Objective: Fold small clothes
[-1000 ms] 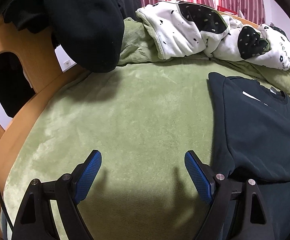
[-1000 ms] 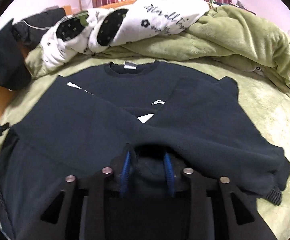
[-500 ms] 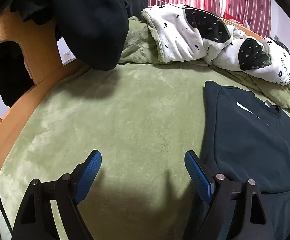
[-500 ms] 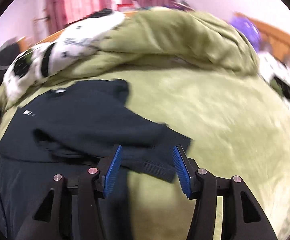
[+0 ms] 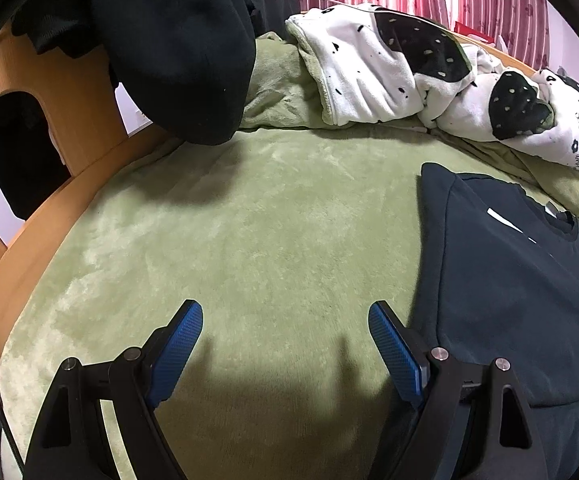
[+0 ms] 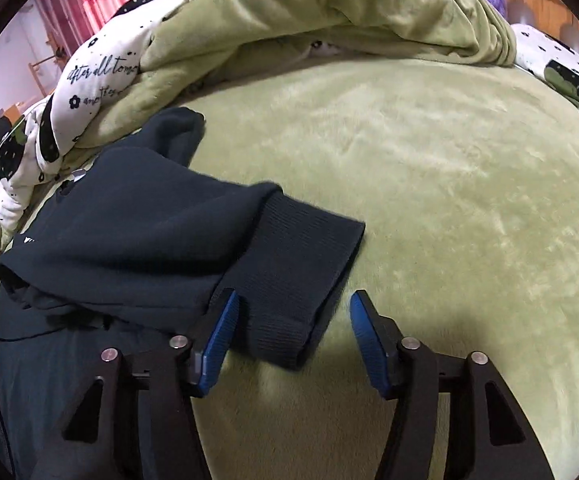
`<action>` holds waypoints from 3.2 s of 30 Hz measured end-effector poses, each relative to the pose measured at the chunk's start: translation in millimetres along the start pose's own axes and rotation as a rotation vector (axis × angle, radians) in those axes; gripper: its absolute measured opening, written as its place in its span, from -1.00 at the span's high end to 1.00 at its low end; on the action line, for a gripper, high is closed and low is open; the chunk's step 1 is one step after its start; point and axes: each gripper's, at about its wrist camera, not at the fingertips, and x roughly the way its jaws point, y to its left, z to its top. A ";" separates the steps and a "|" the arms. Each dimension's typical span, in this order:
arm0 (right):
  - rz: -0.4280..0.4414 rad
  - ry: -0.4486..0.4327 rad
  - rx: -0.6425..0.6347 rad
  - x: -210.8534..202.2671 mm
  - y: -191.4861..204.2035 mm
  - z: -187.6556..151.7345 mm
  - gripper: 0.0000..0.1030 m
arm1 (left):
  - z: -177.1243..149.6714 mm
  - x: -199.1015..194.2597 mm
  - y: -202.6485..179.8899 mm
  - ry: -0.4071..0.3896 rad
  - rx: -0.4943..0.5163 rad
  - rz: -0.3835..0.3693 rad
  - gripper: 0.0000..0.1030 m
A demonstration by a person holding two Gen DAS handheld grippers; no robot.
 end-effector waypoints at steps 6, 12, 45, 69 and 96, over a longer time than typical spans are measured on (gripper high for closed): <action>-0.013 0.000 0.010 15.3 -0.4 13.1 -0.24 | -4.6 7.9 -0.8 0.022 0.004 0.011 -0.63; -0.016 0.000 -0.018 15.5 5.4 17.6 0.65 | -1.6 -2.5 0.2 0.007 -0.001 -0.020 -0.63; 0.284 -0.150 -0.223 -146.2 350.7 57.0 0.73 | 5.1 -22.3 65.6 0.077 -0.052 -0.167 -0.63; 0.241 -0.095 -0.330 -94.9 315.6 -3.8 0.18 | -6.4 -53.0 -9.3 -0.011 0.092 -0.330 -0.63; 0.122 -0.112 -0.189 -47.5 165.7 -6.6 0.18 | -22.0 14.5 -160.5 0.086 0.180 -0.367 0.45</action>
